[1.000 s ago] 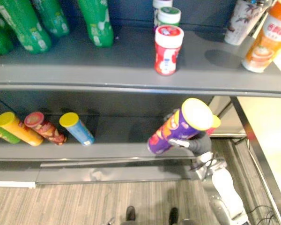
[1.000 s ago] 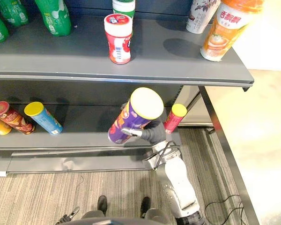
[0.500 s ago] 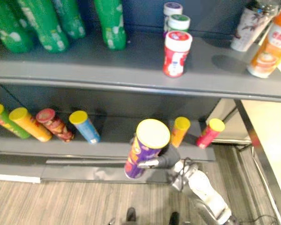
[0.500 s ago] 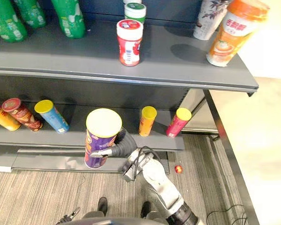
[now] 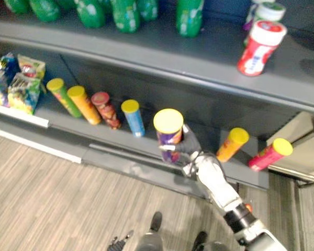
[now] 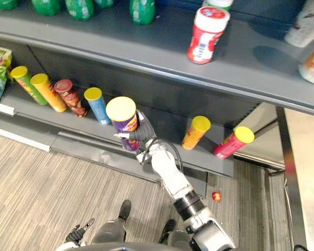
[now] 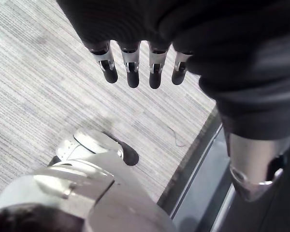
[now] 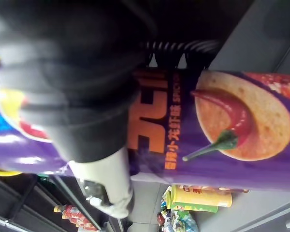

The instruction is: Put the gum and the chips on the shelf.

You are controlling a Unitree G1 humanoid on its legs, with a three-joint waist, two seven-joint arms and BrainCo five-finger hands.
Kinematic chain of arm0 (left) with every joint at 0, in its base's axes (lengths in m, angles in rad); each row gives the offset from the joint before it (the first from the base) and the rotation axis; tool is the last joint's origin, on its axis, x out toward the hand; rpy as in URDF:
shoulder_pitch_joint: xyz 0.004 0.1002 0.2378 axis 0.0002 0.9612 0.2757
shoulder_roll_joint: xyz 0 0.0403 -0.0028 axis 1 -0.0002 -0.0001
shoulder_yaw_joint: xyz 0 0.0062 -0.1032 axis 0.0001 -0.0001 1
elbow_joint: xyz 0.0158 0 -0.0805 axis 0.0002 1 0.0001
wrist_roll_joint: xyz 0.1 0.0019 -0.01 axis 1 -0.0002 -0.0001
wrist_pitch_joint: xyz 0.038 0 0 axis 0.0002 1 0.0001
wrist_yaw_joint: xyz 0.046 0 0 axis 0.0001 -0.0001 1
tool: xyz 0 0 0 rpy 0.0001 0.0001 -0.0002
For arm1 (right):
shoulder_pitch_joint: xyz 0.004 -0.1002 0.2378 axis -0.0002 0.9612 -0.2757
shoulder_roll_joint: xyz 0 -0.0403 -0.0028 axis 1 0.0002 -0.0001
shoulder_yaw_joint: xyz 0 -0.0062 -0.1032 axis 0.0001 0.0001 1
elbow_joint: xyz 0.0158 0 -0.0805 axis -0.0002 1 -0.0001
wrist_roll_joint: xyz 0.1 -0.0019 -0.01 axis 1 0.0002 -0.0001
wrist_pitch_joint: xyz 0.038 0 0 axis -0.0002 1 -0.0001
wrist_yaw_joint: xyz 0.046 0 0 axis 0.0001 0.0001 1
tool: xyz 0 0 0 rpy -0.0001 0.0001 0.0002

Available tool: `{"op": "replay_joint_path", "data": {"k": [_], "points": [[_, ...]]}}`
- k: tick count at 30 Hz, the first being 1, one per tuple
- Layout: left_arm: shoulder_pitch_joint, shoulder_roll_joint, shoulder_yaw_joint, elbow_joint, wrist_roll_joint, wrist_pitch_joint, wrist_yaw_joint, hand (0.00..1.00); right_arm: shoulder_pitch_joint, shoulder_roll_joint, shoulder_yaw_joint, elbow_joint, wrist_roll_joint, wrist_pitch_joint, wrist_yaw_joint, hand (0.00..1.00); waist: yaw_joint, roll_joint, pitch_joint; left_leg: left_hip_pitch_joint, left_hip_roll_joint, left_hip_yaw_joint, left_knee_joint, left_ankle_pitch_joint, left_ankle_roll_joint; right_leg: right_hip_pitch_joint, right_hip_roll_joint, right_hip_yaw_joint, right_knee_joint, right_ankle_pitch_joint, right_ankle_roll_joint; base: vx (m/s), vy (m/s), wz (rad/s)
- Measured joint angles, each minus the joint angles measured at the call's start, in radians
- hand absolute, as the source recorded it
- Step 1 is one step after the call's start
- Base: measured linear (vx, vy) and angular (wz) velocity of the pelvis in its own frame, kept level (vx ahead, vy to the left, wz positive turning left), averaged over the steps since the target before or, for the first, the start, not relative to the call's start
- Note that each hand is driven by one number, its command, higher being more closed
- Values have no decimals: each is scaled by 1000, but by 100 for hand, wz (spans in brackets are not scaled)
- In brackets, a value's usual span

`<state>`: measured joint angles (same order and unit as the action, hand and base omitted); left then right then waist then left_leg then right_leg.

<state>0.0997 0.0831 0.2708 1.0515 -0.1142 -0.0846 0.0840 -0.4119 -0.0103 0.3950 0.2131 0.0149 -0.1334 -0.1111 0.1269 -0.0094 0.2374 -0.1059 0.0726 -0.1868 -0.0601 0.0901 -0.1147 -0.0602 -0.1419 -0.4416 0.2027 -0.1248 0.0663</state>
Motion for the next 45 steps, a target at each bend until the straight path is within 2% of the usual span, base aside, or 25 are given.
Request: {"op": "replay_joint_path", "data": {"k": [2,3,6,8,11,16,18,21,28,36,45], "points": [[-9,-1,-14,-13,-1,0,3,0,-42,14,-21,40,-17,0,-28,100,15,6,29,-17,-11,-8,22,-1,0,-24,-18,-4,48,-21,0,-25,-2,18],[-19,-1,-24,-26,-1,0,11,0,-75,27,-38,68,-19,1,-46,100,19,14,63,-19,-18,-15,36,-3,0,-25,-30,-9,78,-35,0,-37,-4,18],[-32,0,-34,-45,-3,-2,26,0,-153,50,-57,126,-37,2,-86,100,21,26,101,-71,-30,-23,74,-7,0,-81,-53,-14,140,-58,-6,-85,-10,12],[-48,1,-49,-67,-28,-3,29,0,-215,68,-108,161,-37,4,-111,100,25,44,146,-105,-35,-36,107,-8,-2,-108,-63,-22,177,-67,-11,-64,-26,13],[-71,3,-70,-85,-40,-5,31,0,-263,67,-189,172,-49,4,-148,100,34,62,166,-158,-41,-44,128,-8,1,-152,-84,-49,224,-91,-16,-97,-21,30],[-77,3,-93,-116,-43,-24,37,0,-339,68,-315,199,-55,20,-217,100,45,71,177,-225,-35,4,150,8,2,-210,-122,-81,302,-133,-19,-47,-34,28],[-85,1,-109,-137,-71,-30,42,0,-373,66,-369,199,-55,21,-254,100,66,76,181,-253,-38,13,155,13,-2,-243,-135,-80,328,-145,-19,7,-35,6],[-106,-2,-118,-157,-80,-40,51,0,-408,67,-416,197,-55,23,-288,100,69,85,193,-279,-41,19,172,16,0,-267,-147,-82,353,-157,-21,20,-39,5],[-150,-14,-120,-190,-86,-48,66,0,-450,67,-466,182,-54,23,-347,100,70,92,214,-352,-32,70,248,-15,3,-334,-160,-64,399,-165,-29,3,-31,-9],[-165,-44,-149,-196,-120,-59,66,0,-449,69,-464,156,-55,23,-368,100,74,102,221,-406,-5,144,317,-36,8,-378,-171,-55,448,-189,-37,-10,-44,-1],[-174,-60,-187,-250,-152,-69,67,0,-447,78,-464,151,-103,22,-443,100,76,115,227,-477,12,174,381,-61,11,-456,-169,-22,479,-190,-37,33,-42,-11]]}}
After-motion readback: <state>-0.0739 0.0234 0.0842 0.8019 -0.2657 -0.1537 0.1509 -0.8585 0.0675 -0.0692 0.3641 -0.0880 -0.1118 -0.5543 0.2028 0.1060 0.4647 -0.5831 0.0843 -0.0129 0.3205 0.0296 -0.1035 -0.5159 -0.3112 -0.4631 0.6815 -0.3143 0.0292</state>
